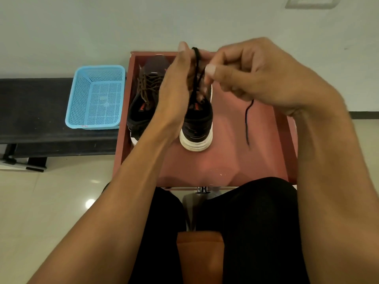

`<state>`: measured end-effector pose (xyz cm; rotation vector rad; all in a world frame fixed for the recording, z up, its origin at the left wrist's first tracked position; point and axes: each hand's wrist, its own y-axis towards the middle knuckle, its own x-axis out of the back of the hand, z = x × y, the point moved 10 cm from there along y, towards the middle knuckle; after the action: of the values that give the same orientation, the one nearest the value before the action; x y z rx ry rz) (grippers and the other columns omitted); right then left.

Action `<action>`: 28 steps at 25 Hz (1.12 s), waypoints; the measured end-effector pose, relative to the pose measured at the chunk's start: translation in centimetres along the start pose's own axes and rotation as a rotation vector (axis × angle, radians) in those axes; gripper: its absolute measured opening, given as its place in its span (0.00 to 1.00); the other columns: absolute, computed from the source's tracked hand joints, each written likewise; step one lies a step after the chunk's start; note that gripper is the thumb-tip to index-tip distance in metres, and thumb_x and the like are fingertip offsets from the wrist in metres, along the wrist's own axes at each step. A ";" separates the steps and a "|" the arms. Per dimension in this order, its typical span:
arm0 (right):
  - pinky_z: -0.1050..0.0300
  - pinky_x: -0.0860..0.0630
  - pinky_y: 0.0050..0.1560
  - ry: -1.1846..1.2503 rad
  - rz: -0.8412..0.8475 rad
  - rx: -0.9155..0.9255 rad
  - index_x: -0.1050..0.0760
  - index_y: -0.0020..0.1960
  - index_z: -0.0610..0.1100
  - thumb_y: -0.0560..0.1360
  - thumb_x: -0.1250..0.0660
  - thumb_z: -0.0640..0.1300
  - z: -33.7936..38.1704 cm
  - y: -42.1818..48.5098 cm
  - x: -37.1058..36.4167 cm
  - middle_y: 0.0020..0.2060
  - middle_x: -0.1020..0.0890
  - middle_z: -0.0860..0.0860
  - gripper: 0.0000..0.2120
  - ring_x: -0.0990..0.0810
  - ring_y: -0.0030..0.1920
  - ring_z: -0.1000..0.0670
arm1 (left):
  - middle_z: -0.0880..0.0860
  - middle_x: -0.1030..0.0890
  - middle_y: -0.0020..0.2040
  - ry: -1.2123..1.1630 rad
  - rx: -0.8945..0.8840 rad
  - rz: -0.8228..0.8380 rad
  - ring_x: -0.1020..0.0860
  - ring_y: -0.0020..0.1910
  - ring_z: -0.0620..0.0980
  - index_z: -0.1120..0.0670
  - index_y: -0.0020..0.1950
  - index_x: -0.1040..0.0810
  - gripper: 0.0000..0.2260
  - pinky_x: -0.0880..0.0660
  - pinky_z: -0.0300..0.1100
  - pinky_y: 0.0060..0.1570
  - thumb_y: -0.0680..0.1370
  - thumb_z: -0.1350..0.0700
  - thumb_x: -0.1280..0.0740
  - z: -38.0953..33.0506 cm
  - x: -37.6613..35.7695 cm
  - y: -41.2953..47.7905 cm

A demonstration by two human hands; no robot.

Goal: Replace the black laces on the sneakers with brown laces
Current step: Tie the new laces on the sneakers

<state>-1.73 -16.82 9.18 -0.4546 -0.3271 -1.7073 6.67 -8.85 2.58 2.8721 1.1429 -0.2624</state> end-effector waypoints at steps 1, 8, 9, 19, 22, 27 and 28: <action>0.69 0.33 0.32 0.013 -0.091 0.031 0.19 0.52 0.36 0.85 0.34 0.46 0.3 -0.1 1.2 0.30 0.24 0.51 0.13 0.30 0.27 0.58 | 0.55 0.23 0.41 0.102 0.009 0.044 0.28 0.38 0.53 0.60 0.55 0.22 0.27 0.30 0.50 0.41 0.89 0.43 0.54 0.1 -0.9 -0.2; 0.64 0.33 0.36 -0.123 -0.480 -0.037 0.19 0.51 0.42 0.86 0.36 0.52 -6.4 0.5 5.2 0.31 0.24 0.52 0.15 0.30 0.30 0.58 | 0.50 0.40 0.35 -0.109 0.040 0.265 0.44 0.32 0.48 0.54 0.43 0.30 0.22 0.43 0.44 0.33 0.89 0.45 0.53 -0.1 -3.9 -0.7; 0.62 0.30 0.38 -0.162 -0.421 -0.062 0.19 0.50 0.43 0.86 0.37 0.51 -7.2 1.0 4.2 0.32 0.23 0.52 0.14 0.27 0.33 0.58 | 0.50 0.41 0.36 -0.185 0.028 0.263 0.44 0.32 0.48 0.54 0.44 0.31 0.21 0.43 0.44 0.33 0.89 0.46 0.53 -0.5 -3.7 -0.7; 0.61 0.29 0.37 -0.303 0.284 -0.087 0.15 0.52 0.47 0.85 0.36 0.52 -2.6 0.5 -3.6 0.40 0.19 0.38 0.13 0.26 0.35 0.51 | 0.54 0.23 0.44 -0.154 0.026 -0.011 0.26 0.43 0.51 0.57 0.54 0.25 0.23 0.25 0.50 0.49 0.88 0.42 0.51 0.2 0.3 0.0; 0.71 0.29 0.36 -0.206 0.021 -0.027 0.17 0.49 0.45 0.86 0.35 0.52 -0.6 0.3 -0.3 0.37 0.18 0.51 0.14 0.24 0.34 0.61 | 0.57 0.22 0.43 0.075 0.054 0.070 0.25 0.43 0.56 0.57 0.52 0.21 0.29 0.26 0.58 0.48 0.86 0.37 0.52 1.0 -0.9 0.0; 0.69 0.30 0.37 -0.222 -0.336 0.064 0.22 0.50 0.42 0.87 0.39 0.50 -2.0 0.9 3.3 0.36 0.20 0.54 0.15 0.24 0.33 0.61 | 0.51 0.37 0.35 0.046 0.103 0.282 0.41 0.32 0.51 0.55 0.45 0.28 0.27 0.37 0.44 0.34 0.88 0.40 0.56 1.0 -3.9 -0.9; 0.68 0.29 0.37 -0.192 -0.328 0.058 0.23 0.51 0.42 0.87 0.39 0.50 -2.8 1.2 3.1 0.38 0.18 0.49 0.14 0.23 0.35 0.59 | 0.51 0.39 0.34 0.014 0.099 0.297 0.44 0.32 0.50 0.55 0.44 0.30 0.25 0.39 0.43 0.32 0.89 0.41 0.55 0.9 -4.0 -1.0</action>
<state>-1.37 -20.99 8.08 -0.5466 -0.6164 -1.9698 2.99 -10.95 2.45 3.0807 0.7072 -0.2928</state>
